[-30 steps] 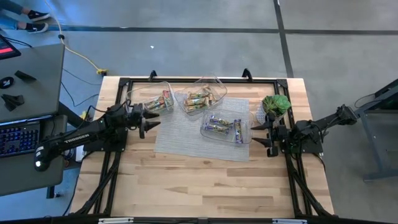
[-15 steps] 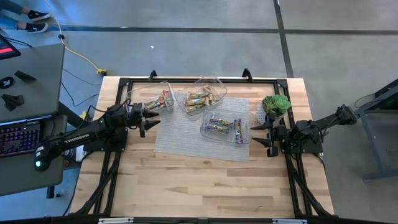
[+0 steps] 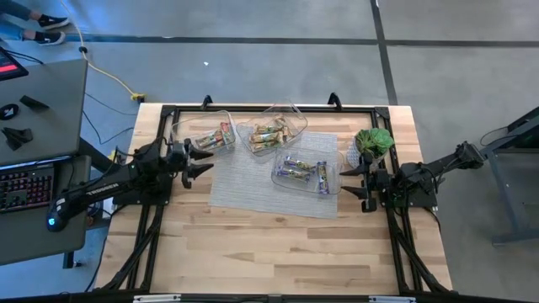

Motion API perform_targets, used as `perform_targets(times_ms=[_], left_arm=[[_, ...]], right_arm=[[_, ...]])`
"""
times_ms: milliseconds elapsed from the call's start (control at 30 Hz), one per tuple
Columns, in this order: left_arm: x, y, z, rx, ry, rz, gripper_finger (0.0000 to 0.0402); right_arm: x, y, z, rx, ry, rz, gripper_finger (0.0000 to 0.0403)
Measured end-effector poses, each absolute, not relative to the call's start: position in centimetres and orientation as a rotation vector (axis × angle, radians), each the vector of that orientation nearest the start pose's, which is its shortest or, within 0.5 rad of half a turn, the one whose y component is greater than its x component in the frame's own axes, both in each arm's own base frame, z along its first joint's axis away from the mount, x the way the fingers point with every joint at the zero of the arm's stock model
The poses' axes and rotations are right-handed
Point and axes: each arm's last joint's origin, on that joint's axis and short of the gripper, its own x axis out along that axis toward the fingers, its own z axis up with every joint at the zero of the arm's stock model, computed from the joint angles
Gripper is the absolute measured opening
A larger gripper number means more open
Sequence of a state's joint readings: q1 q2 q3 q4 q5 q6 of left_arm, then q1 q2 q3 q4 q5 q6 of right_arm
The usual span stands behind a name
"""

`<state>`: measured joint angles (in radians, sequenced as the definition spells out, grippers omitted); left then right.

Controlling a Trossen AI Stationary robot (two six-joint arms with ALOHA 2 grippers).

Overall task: Pick and place Granola Bars by type
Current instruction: Return to Home Position

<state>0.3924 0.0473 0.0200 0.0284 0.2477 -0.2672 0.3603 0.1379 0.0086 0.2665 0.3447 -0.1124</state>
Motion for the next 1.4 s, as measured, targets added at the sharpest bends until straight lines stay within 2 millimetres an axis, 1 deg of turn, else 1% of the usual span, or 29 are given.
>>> perform_targets(times_ms=[167, 1400], left_arm=[[9.21, 2.77, 17.29, -0.254, -0.061, 0.124, 0.0218], [9.22, 2.8, 17.22, -0.256, -0.056, 0.135, 0.0218]], right_arm=[[10.01, 2.73, 18.07, -0.065, -0.129, 0.008, 0.0181], [10.01, 2.73, 18.07, -0.065, -0.129, 0.008, 0.0181]])
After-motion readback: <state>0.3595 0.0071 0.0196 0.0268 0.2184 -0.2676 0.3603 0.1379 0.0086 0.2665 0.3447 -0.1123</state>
